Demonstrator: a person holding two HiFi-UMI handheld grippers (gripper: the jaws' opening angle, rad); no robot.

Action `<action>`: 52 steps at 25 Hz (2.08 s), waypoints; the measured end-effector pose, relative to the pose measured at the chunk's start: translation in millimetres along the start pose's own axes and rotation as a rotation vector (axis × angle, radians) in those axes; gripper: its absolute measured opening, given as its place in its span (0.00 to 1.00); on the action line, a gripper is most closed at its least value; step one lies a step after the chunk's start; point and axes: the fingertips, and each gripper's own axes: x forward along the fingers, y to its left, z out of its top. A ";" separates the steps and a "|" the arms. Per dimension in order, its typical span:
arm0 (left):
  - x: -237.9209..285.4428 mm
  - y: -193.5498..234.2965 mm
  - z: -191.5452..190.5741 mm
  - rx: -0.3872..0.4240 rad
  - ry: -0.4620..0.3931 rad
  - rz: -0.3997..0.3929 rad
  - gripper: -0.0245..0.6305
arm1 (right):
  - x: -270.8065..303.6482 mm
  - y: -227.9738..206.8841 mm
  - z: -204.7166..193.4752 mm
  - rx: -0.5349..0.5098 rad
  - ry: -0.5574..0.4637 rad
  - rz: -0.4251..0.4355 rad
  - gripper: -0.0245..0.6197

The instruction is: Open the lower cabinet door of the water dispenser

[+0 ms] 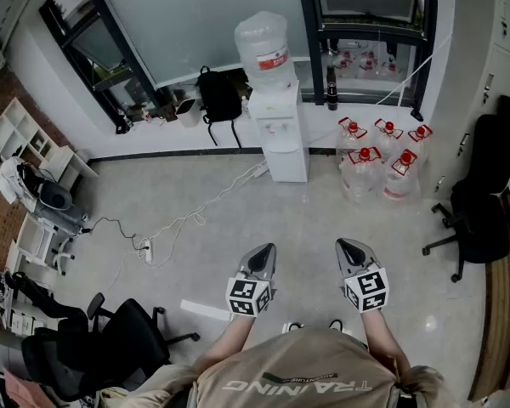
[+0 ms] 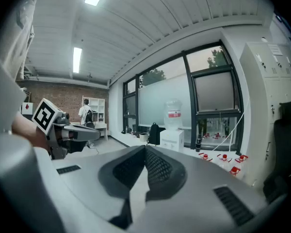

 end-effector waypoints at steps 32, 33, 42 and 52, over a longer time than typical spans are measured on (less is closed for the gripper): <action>-16.7 73.0 -39.7 -0.050 0.021 0.017 0.04 | 57.2 46.1 -15.8 -0.017 0.069 0.001 0.05; -15.5 75.1 -42.8 -0.060 0.028 0.013 0.04 | 58.3 47.5 -15.2 -0.021 0.071 -0.002 0.05; 20.6 86.4 -29.6 -0.041 0.034 -0.029 0.04 | 85.4 20.7 -16.2 0.012 0.071 -0.028 0.05; 94.0 81.6 5.6 -0.015 0.032 -0.001 0.04 | 139.0 -42.5 6.1 -0.007 0.002 0.085 0.05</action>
